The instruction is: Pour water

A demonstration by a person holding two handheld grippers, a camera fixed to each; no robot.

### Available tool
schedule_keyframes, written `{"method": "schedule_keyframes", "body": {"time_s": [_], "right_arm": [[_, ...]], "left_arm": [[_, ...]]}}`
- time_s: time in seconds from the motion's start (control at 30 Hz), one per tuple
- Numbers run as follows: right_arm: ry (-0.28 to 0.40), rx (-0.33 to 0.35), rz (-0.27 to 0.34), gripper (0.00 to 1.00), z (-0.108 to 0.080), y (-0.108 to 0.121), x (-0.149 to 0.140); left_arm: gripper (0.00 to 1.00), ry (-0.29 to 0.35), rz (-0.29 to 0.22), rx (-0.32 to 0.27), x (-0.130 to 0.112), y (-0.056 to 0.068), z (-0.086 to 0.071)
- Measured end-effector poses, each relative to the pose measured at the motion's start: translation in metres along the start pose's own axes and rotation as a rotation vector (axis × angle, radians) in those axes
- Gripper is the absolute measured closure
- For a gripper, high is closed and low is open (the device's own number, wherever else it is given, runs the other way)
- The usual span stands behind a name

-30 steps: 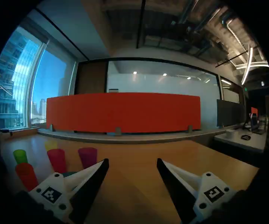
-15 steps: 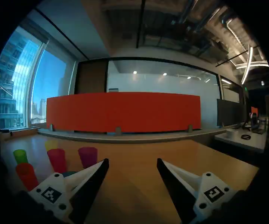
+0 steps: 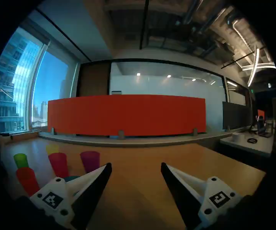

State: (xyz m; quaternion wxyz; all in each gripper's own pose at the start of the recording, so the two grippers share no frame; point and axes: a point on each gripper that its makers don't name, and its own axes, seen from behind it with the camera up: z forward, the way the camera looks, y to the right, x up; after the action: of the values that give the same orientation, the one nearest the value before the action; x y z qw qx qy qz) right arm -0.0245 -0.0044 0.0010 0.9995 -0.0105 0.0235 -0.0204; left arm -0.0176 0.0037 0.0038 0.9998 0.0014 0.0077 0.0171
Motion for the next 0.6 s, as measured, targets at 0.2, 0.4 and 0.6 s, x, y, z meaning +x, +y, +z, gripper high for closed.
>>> {"method": "schedule_keyframes", "body": {"time_s": [0.2,0.4,0.6], "right_arm": [[0.0,0.0,0.0,0.01,0.0,-0.0003,-0.0007],[0.0,0.0,0.0,0.01,0.0004,0.0002,-0.0021],[0.0,0.0,0.001,0.01,-0.0001,-0.0004,-0.002]], "left_arm": [[0.03,0.0,0.0,0.0,0.0001,0.0,0.0001],[0.03,0.0,0.0,0.0,-0.0001,-0.0001,-0.0001],[0.03,0.0,0.0,0.0,-0.0003,-0.0003,-0.0002]]}}
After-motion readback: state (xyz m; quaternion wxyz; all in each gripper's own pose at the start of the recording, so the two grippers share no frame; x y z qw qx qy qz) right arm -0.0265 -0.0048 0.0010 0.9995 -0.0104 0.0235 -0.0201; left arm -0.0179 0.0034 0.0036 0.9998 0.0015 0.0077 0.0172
